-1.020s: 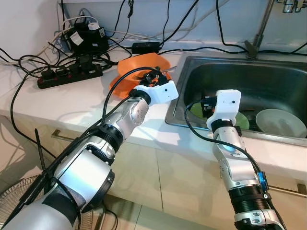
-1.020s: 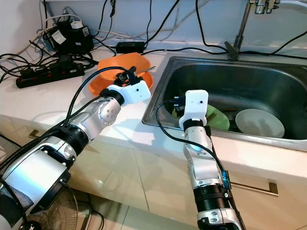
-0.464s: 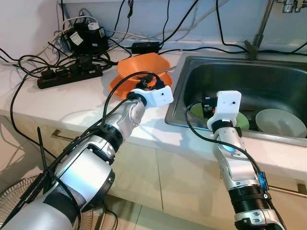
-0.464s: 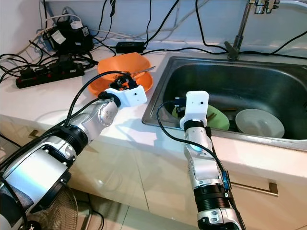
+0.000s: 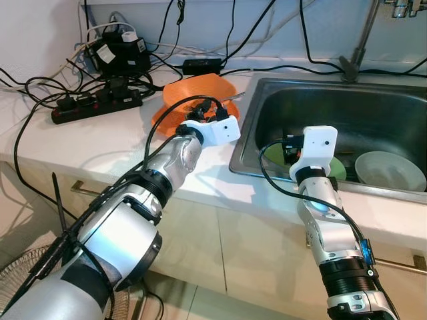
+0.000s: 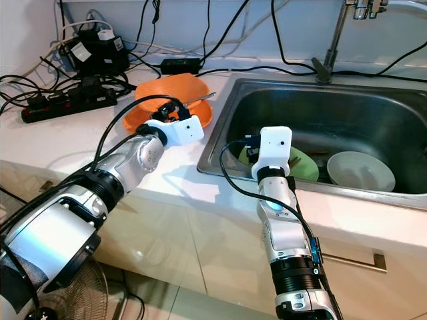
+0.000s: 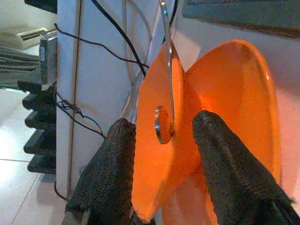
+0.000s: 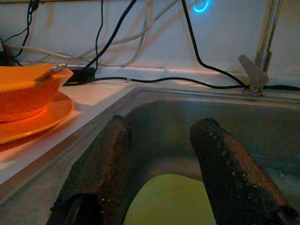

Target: Kitchen organization

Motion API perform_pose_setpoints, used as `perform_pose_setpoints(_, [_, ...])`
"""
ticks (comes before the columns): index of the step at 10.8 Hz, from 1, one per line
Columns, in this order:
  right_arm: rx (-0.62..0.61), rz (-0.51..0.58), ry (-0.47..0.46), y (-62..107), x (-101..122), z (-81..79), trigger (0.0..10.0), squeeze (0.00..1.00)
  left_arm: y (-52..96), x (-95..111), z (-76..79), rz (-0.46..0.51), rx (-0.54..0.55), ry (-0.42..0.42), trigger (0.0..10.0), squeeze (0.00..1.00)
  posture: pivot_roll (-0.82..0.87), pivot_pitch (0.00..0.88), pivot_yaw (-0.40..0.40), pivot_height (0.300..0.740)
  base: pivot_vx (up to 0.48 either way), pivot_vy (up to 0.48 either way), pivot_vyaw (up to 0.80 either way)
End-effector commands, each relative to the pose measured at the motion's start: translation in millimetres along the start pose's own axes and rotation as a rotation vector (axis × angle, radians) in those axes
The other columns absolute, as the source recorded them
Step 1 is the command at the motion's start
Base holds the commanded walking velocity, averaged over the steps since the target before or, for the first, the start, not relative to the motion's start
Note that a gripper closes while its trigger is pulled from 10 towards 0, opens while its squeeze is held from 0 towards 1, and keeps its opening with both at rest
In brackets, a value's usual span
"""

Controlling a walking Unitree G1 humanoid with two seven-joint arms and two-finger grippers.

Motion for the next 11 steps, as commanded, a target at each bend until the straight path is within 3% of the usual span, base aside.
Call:
perform_pose_setpoints(1, [-0.003,0.011,-0.001,-1.4,3.4,-0.9,10.0,0.00,-2.2,1.5,-8.3,-0.016,0.011,0.006,10.0,0.00,-0.02,0.016,0.128,0.740,0.000,0.000,0.00])
perform_pose_setpoints(3, [-0.008,0.011,0.001,-1.3,3.4,0.4,10.0,0.00,-3.4,2.7,-9.3,-0.040,0.015,-0.002,10.0,0.00,-0.03,0.017,0.130,0.740,0.000,0.000,0.00])
perform_pose_setpoints(4, [-0.008,0.010,0.001,-1.2,3.1,0.4,10.0,0.00,-3.2,1.7,-8.0,-0.047,0.010,0.001,0.4,0.00,-0.02,0.017,0.130,0.740,0.000,0.000,0.00])
perform_pose_setpoints(5, [-0.008,0.010,0.000,-1.3,3.1,0.0,10.0,0.00,-3.4,2.2,-7.7,-0.047,0.010,0.003,0.0,0.00,-0.02,0.016,0.129,0.740,0.000,0.000,0.00])
perform_pose_setpoints(11, [-0.008,0.008,0.000,-2.2,2.7,-0.2,10.0,0.00,-3.9,2.8,-9.4,-0.052,0.011,-0.003,0.0,0.00,-0.02,0.009,0.131,0.740,0.000,0.000,0.00])
Point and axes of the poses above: a point about 5 cm out from each wrist's last joint towards the gripper, its own y axis pointing back from the gripper into the wrist, its own x axis along the axis of the wrist's last joint, z = x × y, the point moved 1 cm from there along -y, pointing out of the wrist towards the gripper, and after that the axes turned 15 degrees about y, right-handed, at the moved point
